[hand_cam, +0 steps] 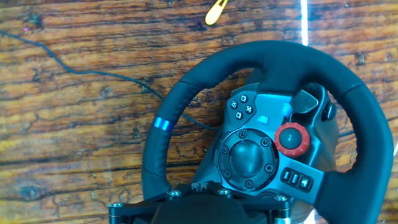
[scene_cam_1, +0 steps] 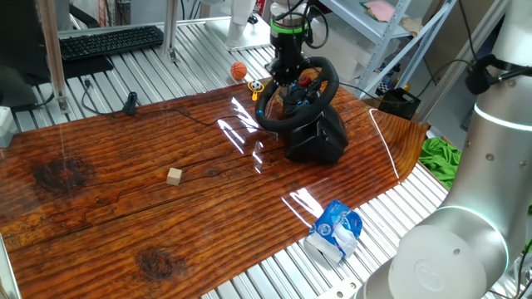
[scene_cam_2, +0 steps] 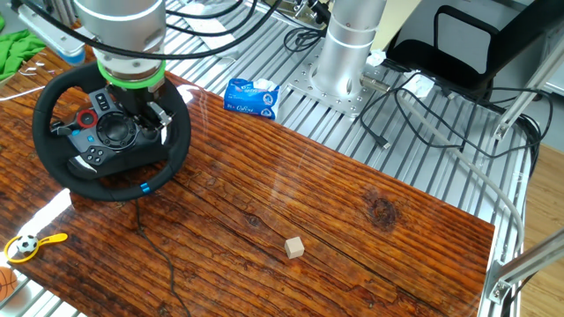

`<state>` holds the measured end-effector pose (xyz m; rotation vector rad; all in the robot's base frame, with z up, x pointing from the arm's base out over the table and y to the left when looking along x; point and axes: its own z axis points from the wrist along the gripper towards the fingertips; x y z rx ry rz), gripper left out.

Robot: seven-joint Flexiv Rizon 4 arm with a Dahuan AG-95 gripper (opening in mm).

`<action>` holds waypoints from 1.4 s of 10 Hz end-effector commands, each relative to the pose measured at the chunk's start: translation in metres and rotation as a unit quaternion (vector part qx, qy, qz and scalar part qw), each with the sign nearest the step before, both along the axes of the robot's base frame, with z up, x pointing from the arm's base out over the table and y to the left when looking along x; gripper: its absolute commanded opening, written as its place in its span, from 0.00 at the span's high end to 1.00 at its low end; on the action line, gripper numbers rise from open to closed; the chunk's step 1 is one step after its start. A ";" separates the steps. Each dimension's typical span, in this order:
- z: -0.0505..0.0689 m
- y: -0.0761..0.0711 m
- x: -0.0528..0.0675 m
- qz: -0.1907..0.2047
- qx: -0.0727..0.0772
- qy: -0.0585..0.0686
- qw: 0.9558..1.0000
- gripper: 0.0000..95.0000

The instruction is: Rotate the steering wheel 90 degrees counterclockwise

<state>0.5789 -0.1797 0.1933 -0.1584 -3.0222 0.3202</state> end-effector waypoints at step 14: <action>0.015 -0.047 -0.018 0.017 -0.133 -0.004 0.991 1.00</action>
